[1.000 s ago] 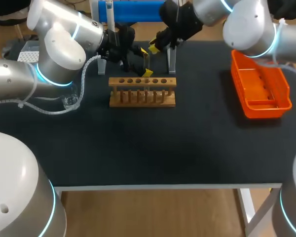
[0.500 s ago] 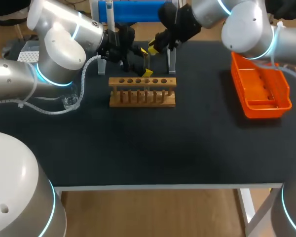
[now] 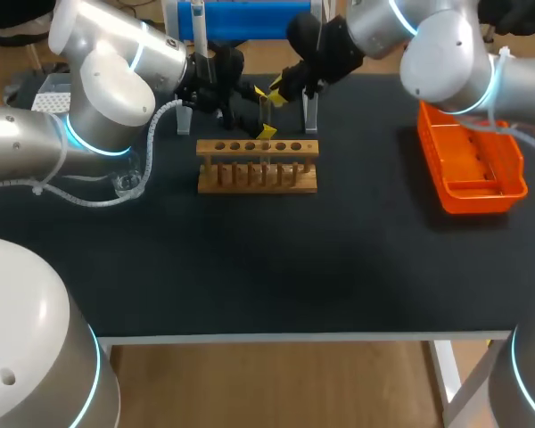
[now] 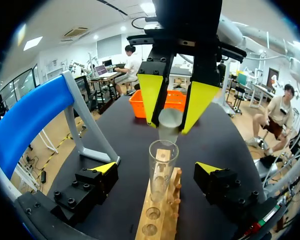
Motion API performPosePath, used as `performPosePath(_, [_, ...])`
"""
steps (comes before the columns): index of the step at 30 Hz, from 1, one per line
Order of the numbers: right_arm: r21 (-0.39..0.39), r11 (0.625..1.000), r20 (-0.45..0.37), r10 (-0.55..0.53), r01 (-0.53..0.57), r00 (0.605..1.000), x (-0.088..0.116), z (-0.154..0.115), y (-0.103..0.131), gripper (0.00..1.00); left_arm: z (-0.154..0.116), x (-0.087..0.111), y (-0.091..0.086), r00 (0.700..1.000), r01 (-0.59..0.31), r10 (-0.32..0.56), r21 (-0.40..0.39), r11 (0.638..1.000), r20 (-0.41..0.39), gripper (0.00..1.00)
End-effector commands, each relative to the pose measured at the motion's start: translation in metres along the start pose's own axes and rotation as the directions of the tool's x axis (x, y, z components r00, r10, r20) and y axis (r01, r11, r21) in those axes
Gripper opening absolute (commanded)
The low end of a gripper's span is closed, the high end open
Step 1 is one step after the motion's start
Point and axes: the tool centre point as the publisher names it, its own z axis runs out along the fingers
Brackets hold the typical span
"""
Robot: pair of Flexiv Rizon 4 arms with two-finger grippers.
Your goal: Invert the test tube, pick up the pipette, mount the tip to pipette, aspirate from beaker and dispense into the tube, eject the tip, return the pipette, and cap with the stopper.
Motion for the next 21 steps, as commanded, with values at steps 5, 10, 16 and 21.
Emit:
performPosePath(5, [-0.001,1.0,0.002,-0.001,0.001,1.0,-0.003,-0.002,0.004,0.0,0.0,0.0,-0.001,1.0,0.001,-0.001,-0.002,1.0,0.001,1.0])
performPosePath(10, [-0.006,1.0,0.008,-0.006,0.006,1.0,-0.004,-0.006,0.009,0.0,0.0,0.0,-0.001,1.0,0.001,-0.001,-0.002,1.0,0.001,1.0])
performPosePath(16, [-0.013,1.0,0.012,-0.01,0.01,1.0,-0.006,-0.009,0.015,0.0,0.0,0.0,-0.001,1.0,0.001,-0.001,-0.002,1.0,0.001,1.0])
performPosePath(21, [-0.017,1.0,0.012,-0.012,0.012,1.0,-0.008,-0.01,0.017,0.0,0.0,0.0,-0.001,1.0,0.001,-0.001,-0.002,1.0,0.001,1.0])
